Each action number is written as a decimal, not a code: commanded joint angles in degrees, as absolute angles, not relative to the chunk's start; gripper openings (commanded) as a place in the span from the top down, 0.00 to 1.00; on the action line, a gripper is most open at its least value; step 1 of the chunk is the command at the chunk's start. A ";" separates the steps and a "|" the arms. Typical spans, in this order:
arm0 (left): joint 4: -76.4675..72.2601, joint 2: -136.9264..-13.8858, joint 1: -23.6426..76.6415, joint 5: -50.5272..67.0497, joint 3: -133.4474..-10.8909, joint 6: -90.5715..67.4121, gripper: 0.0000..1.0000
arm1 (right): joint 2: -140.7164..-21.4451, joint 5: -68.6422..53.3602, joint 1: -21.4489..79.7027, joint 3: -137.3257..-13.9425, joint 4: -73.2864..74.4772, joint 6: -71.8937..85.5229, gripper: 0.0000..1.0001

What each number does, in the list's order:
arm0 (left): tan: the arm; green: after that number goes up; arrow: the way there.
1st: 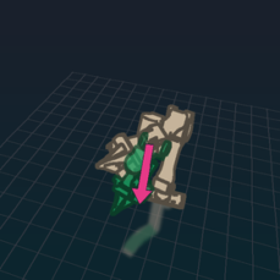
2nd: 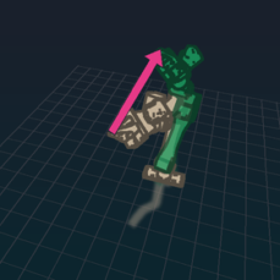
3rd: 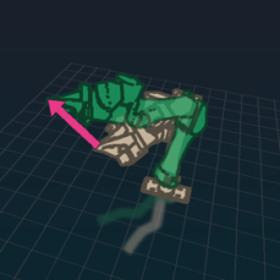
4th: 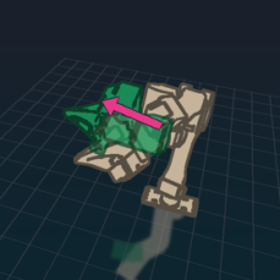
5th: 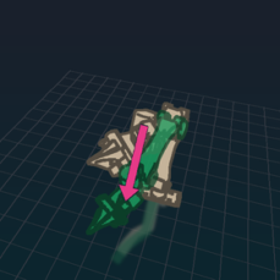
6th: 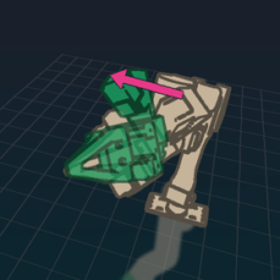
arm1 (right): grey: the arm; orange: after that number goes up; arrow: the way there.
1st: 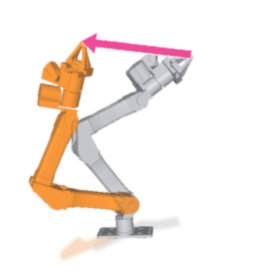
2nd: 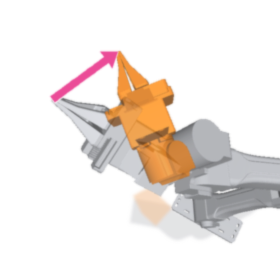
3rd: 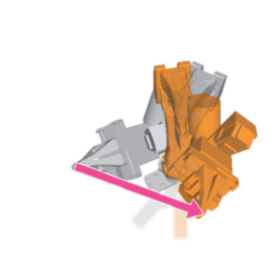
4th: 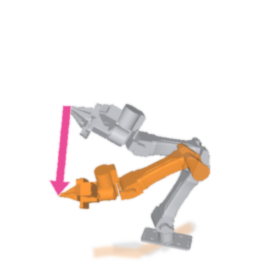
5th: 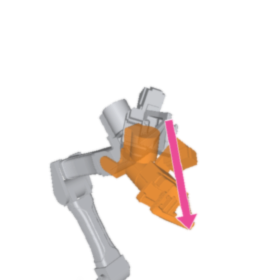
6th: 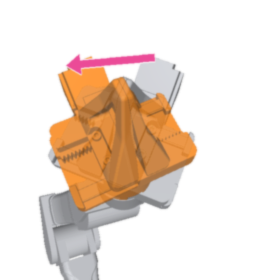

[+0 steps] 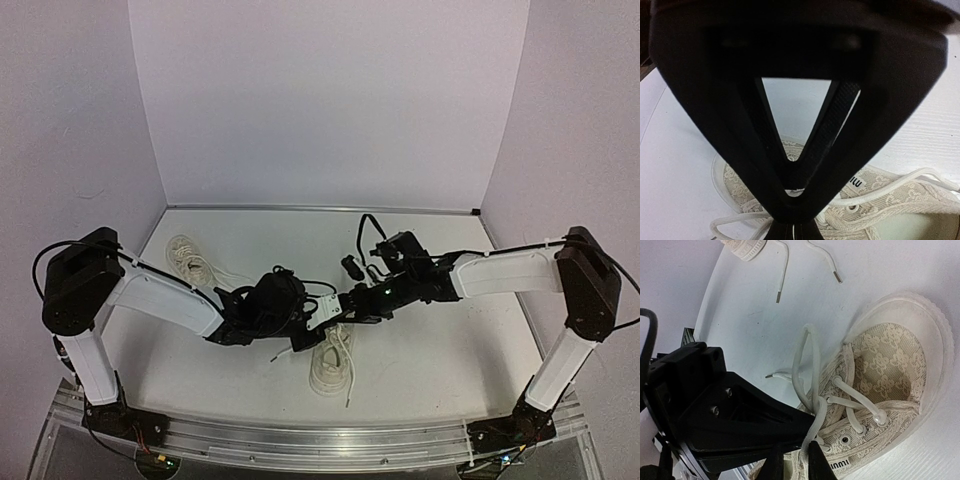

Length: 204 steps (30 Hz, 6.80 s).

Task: Tie the shoes

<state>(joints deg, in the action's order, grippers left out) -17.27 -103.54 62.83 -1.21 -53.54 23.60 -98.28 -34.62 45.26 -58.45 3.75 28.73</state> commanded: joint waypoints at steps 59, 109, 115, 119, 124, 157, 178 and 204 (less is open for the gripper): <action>-15.86 -105.14 63.23 -1.92 -54.47 26.15 1.00 | -105.75 -46.67 42.07 -57.80 -5.80 28.18 0.82; -8.42 -91.12 59.97 -1.73 -47.19 26.47 0.71 | -101.19 -43.25 42.10 -55.31 -6.36 29.00 1.00; -6.34 -89.53 56.16 2.47 -47.33 28.47 0.62 | -100.94 -42.72 42.11 -55.27 -5.12 28.29 1.00; -4.11 -91.81 53.76 6.78 -50.78 28.77 0.54 | -100.82 -42.80 42.10 -55.10 -4.83 28.04 1.00; -3.43 -94.70 51.17 12.73 -55.25 25.36 0.43 | -100.27 -42.89 42.14 -55.02 -4.53 27.92 1.00; -17.39 -101.83 46.94 29.93 -55.53 -2.73 1.00 | -97.54 -39.86 42.10 -53.13 -2.57 27.72 1.00; -16.07 -94.97 45.76 16.48 -47.17 -3.27 1.00 | -91.85 -31.39 41.31 -46.68 0.63 29.00 1.00; -11.41 -97.01 45.18 8.10 -47.96 -4.75 1.00 | -88.07 -28.41 39.64 -41.66 3.99 29.00 1.00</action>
<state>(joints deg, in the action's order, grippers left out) -12.79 -97.25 46.28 12.90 -46.74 -4.51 -88.90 -30.66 40.18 -42.30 1.61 29.19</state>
